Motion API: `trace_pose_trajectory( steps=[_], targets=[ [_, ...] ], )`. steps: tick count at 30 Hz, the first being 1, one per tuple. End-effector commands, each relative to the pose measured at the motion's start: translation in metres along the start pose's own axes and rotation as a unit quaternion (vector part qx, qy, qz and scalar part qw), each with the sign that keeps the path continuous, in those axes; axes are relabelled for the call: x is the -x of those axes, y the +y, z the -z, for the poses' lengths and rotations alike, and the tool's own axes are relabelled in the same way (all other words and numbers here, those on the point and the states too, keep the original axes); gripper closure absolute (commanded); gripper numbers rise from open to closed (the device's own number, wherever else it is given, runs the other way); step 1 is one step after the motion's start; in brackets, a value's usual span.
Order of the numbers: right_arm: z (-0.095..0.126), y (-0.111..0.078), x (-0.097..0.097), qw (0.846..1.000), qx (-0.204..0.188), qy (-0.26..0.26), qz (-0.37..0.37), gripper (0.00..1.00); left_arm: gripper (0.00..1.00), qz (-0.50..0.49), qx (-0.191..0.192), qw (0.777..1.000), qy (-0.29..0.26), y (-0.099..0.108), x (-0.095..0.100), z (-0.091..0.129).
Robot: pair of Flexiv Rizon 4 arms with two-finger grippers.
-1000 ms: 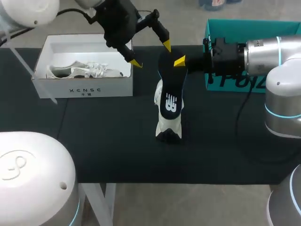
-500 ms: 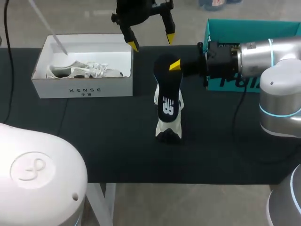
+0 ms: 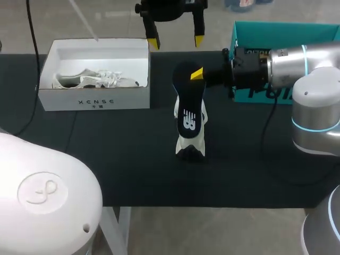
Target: Take the shoe out of the shoebox, open the shoe tongue, remove and reinsert the insole, then place the shoe into the shoebox
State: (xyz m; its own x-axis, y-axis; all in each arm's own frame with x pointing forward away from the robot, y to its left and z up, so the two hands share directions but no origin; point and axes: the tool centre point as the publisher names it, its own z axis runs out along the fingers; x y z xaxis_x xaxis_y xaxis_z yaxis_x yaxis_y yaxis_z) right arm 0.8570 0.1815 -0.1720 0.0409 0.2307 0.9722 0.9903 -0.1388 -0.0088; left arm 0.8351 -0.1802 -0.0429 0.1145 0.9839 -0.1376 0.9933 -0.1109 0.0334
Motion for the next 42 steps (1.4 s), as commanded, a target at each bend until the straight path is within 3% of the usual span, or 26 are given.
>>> trace_pose_trajectory(
  steps=[1, 36, 39, 42],
  targets=[
    [-0.0005, -0.0001, -0.0001, 1.000, 0.002, 0.001, -0.001, 1.00, 0.00, 0.000, 0.005, 1.000, 0.011, 0.0012, 0.0033, 0.0006],
    [-0.0021, -0.0026, -0.0028, 1.000, 0.002, 0.006, 0.000, 1.00, 0.00, -0.004, 0.009, 1.000, -0.004, 0.0006, 0.0100, 0.0022],
    [-0.0024, -0.0021, -0.0033, 1.000, 0.001, 0.006, 0.001, 1.00, 0.00, -0.008, 0.012, 0.999, -0.034, -0.0007, 0.0107, 0.0030],
    [-0.0013, -0.0016, -0.0049, 1.000, 0.002, 0.009, 0.000, 1.00, 0.00, -0.022, 0.018, 0.994, -0.109, 0.0000, 0.0083, 0.0030]
  ],
)
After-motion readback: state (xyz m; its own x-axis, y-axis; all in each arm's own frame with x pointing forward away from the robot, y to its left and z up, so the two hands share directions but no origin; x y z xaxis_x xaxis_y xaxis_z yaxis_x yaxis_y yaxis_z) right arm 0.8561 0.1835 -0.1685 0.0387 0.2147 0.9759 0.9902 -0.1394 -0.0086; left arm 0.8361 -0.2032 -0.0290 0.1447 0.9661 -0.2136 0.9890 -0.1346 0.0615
